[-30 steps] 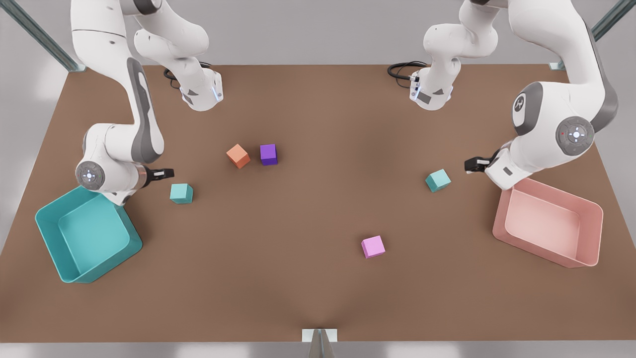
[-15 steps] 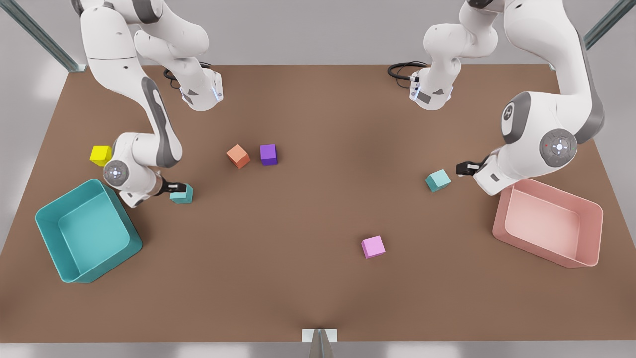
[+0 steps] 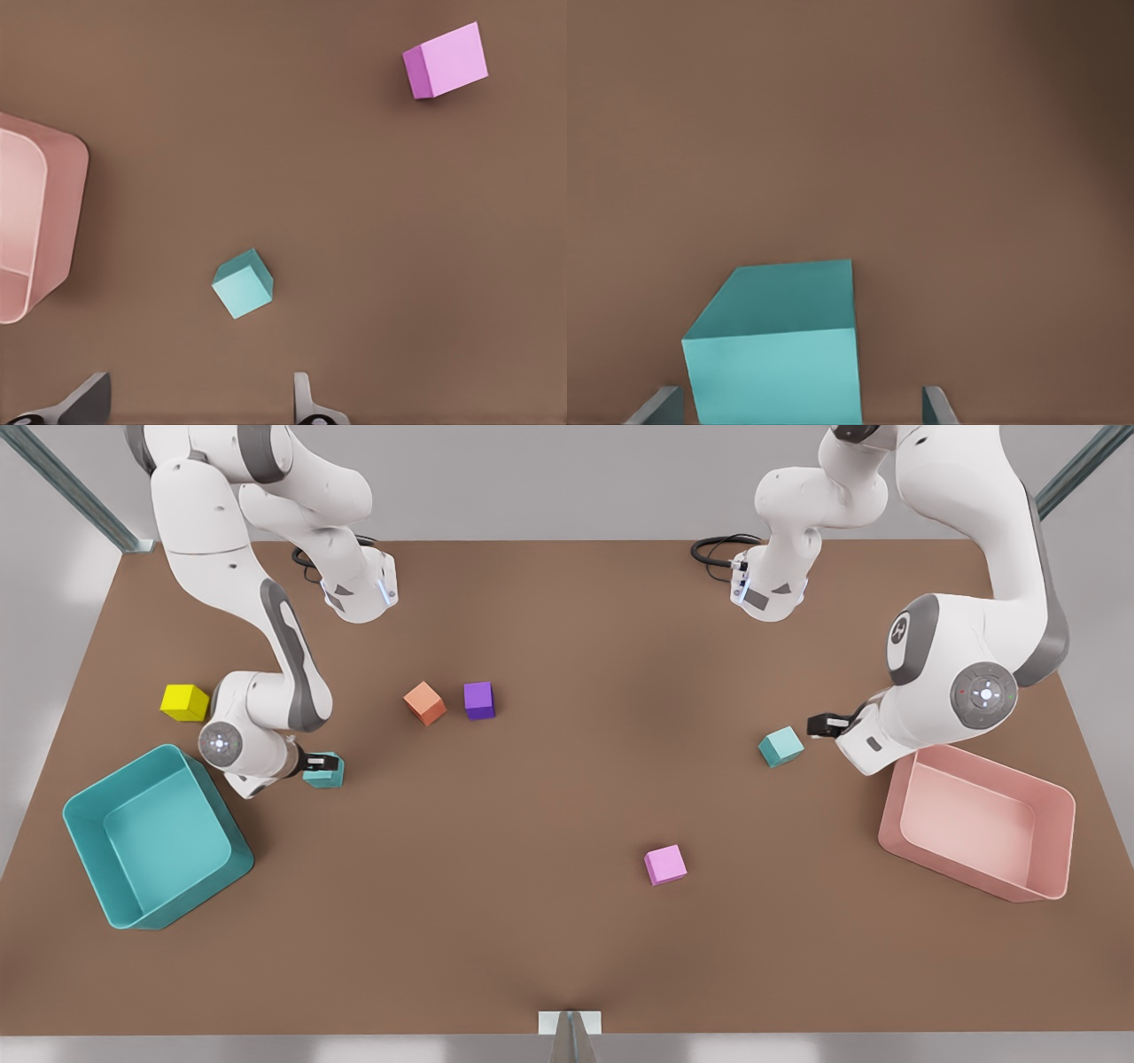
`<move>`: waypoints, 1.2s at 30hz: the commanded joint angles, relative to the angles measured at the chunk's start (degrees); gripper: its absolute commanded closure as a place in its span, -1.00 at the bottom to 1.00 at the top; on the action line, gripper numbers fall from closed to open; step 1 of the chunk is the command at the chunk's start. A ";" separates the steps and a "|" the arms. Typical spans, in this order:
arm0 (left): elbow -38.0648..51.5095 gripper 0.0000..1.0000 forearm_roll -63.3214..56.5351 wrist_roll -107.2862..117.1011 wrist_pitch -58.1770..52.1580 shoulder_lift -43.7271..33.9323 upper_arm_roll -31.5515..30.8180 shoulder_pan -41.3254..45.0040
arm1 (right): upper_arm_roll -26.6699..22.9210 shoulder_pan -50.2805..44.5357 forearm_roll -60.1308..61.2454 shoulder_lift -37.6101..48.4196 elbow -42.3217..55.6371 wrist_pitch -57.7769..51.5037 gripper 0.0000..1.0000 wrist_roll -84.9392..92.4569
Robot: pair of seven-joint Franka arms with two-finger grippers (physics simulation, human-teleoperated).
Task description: Stack the two blue cubes on top of each other
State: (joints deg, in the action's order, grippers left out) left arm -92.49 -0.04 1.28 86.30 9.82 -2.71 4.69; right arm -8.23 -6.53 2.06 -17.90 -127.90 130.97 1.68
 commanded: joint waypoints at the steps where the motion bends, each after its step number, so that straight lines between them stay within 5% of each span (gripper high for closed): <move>1: 0.03 -1.00 -0.05 0.92 -0.34 -0.07 -0.02 -0.04 | 0.06 0.02 0.13 -0.29 0.02 -0.72 -1.00 4.21; 23: 0.20 -1.00 -0.13 0.74 -0.16 0.11 0.07 -0.65 | 0.41 -0.50 0.84 -5.04 0.90 -1.42 -0.99 4.21; 29: 0.20 -1.00 -0.05 0.83 -0.08 0.29 0.07 -0.30 | 0.50 -0.50 2.51 -5.04 4.24 -5.55 -0.22 4.39; 34: 0.20 -1.00 -0.05 0.83 0.01 0.29 0.07 -0.21 | 5.24 -1.55 11.55 -6.62 14.08 -10.12 -0.18 3.16; 36: 0.64 -1.00 -0.13 0.92 0.01 0.20 -0.02 -0.12 | 5.42 -6.21 15.16 -13.29 27.17 -10.03 -0.19 0.96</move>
State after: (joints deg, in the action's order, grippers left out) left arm -92.02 -0.07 2.01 86.28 10.13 -2.69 4.54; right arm -3.18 -11.67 13.24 -29.48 -104.34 123.73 5.54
